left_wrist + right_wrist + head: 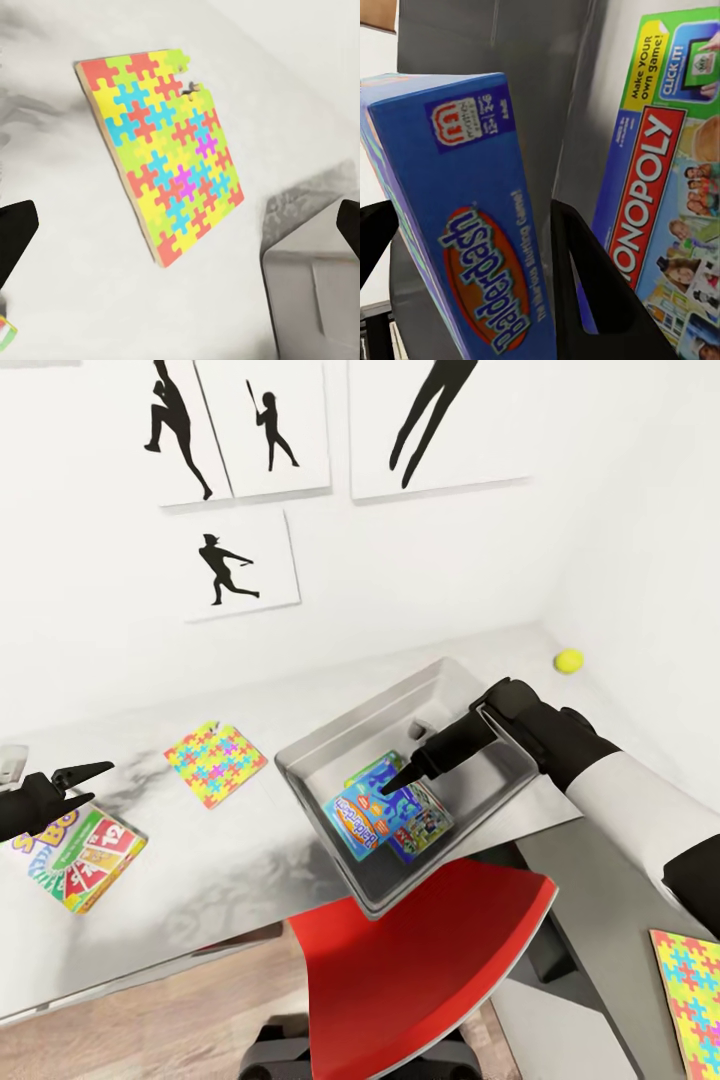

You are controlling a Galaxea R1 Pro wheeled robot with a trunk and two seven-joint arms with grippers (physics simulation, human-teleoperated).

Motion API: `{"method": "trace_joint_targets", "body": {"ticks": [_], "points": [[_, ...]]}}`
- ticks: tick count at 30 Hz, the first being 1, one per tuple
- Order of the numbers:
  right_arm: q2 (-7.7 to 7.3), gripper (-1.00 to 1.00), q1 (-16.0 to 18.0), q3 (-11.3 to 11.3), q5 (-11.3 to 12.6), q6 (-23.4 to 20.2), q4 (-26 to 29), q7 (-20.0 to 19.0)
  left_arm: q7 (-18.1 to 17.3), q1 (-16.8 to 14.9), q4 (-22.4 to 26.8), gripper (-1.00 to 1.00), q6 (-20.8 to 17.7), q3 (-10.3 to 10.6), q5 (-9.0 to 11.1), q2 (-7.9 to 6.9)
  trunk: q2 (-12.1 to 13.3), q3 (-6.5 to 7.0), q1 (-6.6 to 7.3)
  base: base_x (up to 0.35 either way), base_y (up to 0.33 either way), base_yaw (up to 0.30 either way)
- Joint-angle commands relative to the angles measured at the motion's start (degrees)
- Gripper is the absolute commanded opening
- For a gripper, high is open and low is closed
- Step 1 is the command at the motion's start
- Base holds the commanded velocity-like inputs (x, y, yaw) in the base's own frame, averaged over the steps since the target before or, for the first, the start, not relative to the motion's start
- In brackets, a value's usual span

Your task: Put all the toys in the child's room - the three board games (two on the bed and one on the table), the two jigsaw puzzles on the table, and the tennis ball on the table - inside the toy box on the table in the child's room.

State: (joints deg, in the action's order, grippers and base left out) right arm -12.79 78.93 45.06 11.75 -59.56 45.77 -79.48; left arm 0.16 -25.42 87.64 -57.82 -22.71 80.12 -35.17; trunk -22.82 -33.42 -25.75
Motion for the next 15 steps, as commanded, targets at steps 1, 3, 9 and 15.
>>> {"method": "trace_joint_targets", "body": {"ticks": [1,3,9,15], "points": [[-0.05,-1.00,0.1,0.2,0.3,-0.4,0.0,0.0,0.0,0.0,0.0,1.00,-0.3,-0.1,0.0,-0.01,-0.1,-0.18,-0.03,0.000,0.000,0.000],[-0.02,-1.00,0.1,0.2,0.3,-0.4,0.0,0.0,0.0,-0.1,0.0,1.00,-0.3,0.0,0.1,0.00,-0.1,-0.36,-0.03,0.000,0.000,0.000],[0.03,-1.00,0.1,0.2,0.3,-0.4,0.0,0.0,0.0,-0.1,0.1,1.00,-0.3,0.0,0.1,-0.02,-0.1,-0.92,-0.03,0.000,0.000,0.000],[0.00,-1.00,0.1,0.2,0.3,-0.4,0.0,0.0,0.0,-0.1,0.1,1.00,-0.3,0.0,0.1,0.00,-0.1,-1.47,-0.03,0.000,0.000,0.000]]}}
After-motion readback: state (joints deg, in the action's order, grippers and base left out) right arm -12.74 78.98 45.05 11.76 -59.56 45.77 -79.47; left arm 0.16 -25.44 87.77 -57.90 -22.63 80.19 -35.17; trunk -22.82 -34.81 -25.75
